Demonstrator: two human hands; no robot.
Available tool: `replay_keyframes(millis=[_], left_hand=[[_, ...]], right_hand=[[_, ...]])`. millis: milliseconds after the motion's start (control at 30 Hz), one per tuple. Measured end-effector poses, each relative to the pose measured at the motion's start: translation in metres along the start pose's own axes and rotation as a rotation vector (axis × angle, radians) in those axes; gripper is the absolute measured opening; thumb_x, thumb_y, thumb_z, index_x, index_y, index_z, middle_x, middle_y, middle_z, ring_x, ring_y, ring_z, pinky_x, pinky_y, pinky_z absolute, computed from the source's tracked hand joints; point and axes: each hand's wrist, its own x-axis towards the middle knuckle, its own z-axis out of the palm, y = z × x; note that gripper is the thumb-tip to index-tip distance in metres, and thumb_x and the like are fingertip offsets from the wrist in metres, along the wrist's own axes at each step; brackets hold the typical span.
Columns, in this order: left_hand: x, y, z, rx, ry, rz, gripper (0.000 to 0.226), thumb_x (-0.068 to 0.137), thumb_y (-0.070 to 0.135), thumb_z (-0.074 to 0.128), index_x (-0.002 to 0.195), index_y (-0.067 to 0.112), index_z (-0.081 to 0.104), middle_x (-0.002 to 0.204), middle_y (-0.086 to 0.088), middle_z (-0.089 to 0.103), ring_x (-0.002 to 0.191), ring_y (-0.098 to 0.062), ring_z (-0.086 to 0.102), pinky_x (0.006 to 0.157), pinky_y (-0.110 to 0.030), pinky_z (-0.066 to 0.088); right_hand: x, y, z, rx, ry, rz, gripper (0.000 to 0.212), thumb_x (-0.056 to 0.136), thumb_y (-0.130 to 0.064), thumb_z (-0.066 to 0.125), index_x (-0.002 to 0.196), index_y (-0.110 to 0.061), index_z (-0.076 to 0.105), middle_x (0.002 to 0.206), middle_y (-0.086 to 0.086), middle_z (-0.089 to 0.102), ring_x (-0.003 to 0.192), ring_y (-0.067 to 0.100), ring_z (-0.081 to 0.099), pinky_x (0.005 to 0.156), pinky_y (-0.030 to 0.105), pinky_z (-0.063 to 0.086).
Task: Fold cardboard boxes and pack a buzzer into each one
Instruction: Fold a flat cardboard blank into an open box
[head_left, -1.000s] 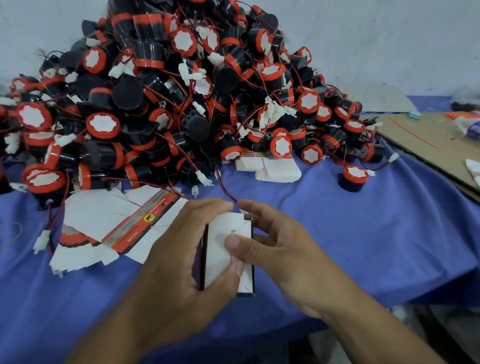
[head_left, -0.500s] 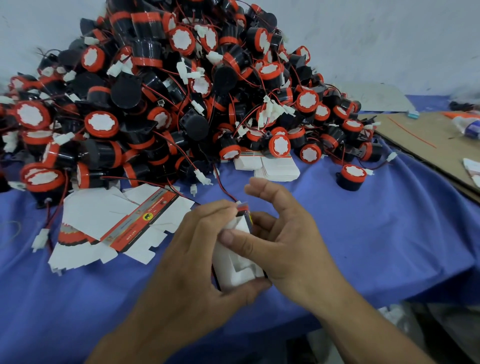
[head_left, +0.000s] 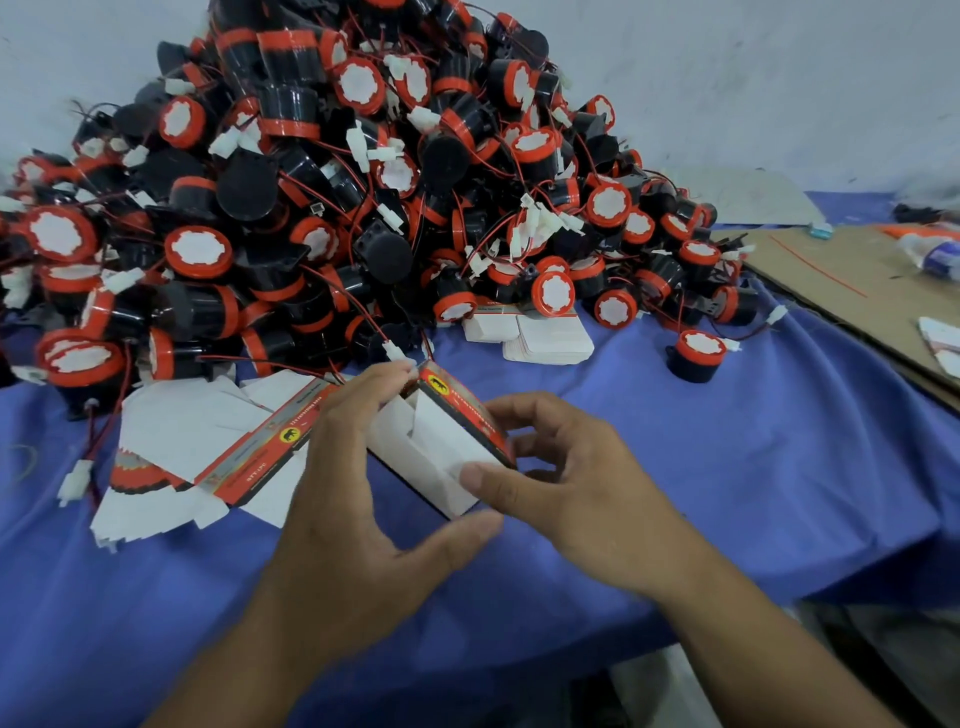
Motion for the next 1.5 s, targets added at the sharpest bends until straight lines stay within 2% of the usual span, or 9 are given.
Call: replay_keyframes(millis=[133, 267, 400, 500, 633, 733, 900, 1167, 1500], left_hand=[[0.008, -0.004, -0.015, -0.192, 0.046, -0.162, 0.05, 0.09, 0.055, 0.053, 0.137, 0.038, 0.049, 0.138, 0.012, 0.055, 0.13, -0.01, 0.051, 0.101, -0.03, 0.046], [0.015, -0.012, -0.031, -0.294, -0.115, -0.264, 0.057, 0.079, 0.079, 0.053, 0.133, 0.058, 0.048, 0.134, 0.024, 0.057, 0.121, -0.002, 0.058, 0.091, -0.039, 0.05], [0.01, -0.018, -0.027, -0.042, -0.222, -0.228, 0.076, 0.077, 0.068, 0.061, 0.145, 0.062, 0.026, 0.141, 0.032, 0.042, 0.121, 0.004, 0.052, 0.085, -0.019, 0.051], [0.004, -0.029, -0.025, 0.151, -0.241, -0.106, 0.059, 0.086, 0.05, 0.068, 0.139, 0.047, 0.042, 0.132, 0.025, 0.047, 0.121, 0.005, 0.047, 0.09, -0.002, 0.038], [0.0, -0.038, -0.029, 0.276, -0.206, -0.219, 0.041, 0.079, 0.039, 0.076, 0.114, 0.036, 0.057, 0.118, 0.026, 0.051, 0.107, 0.006, 0.048, 0.088, 0.001, 0.033], [0.0, -0.039, -0.033, 0.24, -0.128, -0.325, 0.053, 0.073, 0.058, 0.062, 0.12, 0.034, 0.065, 0.121, 0.041, 0.046, 0.113, 0.011, 0.048, 0.09, -0.005, 0.035], [-0.003, -0.046, -0.04, 0.258, -0.193, -0.327, 0.061, 0.084, 0.058, 0.043, 0.135, 0.029, 0.06, 0.144, 0.028, 0.042, 0.129, 0.025, 0.028, 0.095, 0.009, 0.017], [-0.016, -0.052, -0.039, 0.236, -0.332, -0.31, 0.059, 0.087, 0.065, 0.036, 0.145, 0.051, 0.036, 0.107, 0.058, 0.042, 0.107, 0.028, 0.038, 0.085, 0.008, 0.029], [-0.011, -0.054, -0.038, 0.051, -0.259, -0.456, 0.068, 0.076, 0.045, 0.076, 0.13, 0.056, 0.035, 0.12, 0.042, 0.054, 0.113, 0.021, 0.047, 0.083, 0.001, 0.038]], right_hand=[[-0.001, 0.005, -0.003, -0.2, 0.054, -0.112, 0.053, 0.079, -0.051, 0.079, 0.125, -0.039, 0.056, 0.11, -0.02, 0.065, 0.09, 0.005, 0.067, 0.071, 0.025, 0.058], [0.005, 0.014, -0.004, -0.631, 0.128, -0.46, 0.052, 0.086, -0.037, 0.078, 0.129, -0.019, 0.055, 0.135, -0.007, 0.052, 0.117, 0.006, 0.052, 0.089, 0.022, 0.052], [0.012, 0.021, 0.008, -0.949, 0.129, -0.625, 0.039, 0.081, -0.019, 0.081, 0.112, -0.009, 0.06, 0.151, 0.012, 0.044, 0.141, 0.032, 0.038, 0.105, 0.047, 0.044], [0.013, 0.024, 0.016, -1.011, 0.092, -0.631, 0.029, 0.082, -0.015, 0.077, 0.106, -0.009, 0.062, 0.156, 0.016, 0.039, 0.152, 0.036, 0.023, 0.115, 0.047, 0.035], [0.009, 0.022, 0.017, -1.03, 0.102, -0.514, 0.03, 0.083, -0.031, 0.082, 0.096, -0.009, 0.067, 0.145, 0.013, 0.054, 0.127, 0.03, 0.057, 0.096, 0.037, 0.048], [0.006, 0.018, 0.018, -1.027, 0.185, -0.425, 0.027, 0.086, -0.029, 0.078, 0.103, -0.009, 0.071, 0.133, 0.011, 0.063, 0.099, 0.029, 0.068, 0.076, 0.037, 0.055], [0.005, 0.02, 0.015, -0.941, 0.127, -0.243, 0.03, 0.101, -0.041, 0.052, 0.095, -0.015, 0.064, 0.092, -0.002, 0.067, 0.082, 0.022, 0.06, 0.067, 0.037, 0.05], [0.004, 0.027, 0.023, -0.483, 0.094, -0.054, 0.028, 0.096, -0.044, 0.058, 0.107, -0.023, 0.072, 0.094, -0.007, 0.074, 0.082, 0.017, 0.068, 0.078, 0.038, 0.055], [0.022, 0.021, 0.014, -0.356, 0.098, -0.008, 0.057, 0.101, -0.056, 0.04, 0.074, -0.01, 0.06, 0.068, 0.005, 0.062, 0.063, 0.021, 0.053, 0.06, 0.034, 0.046]])
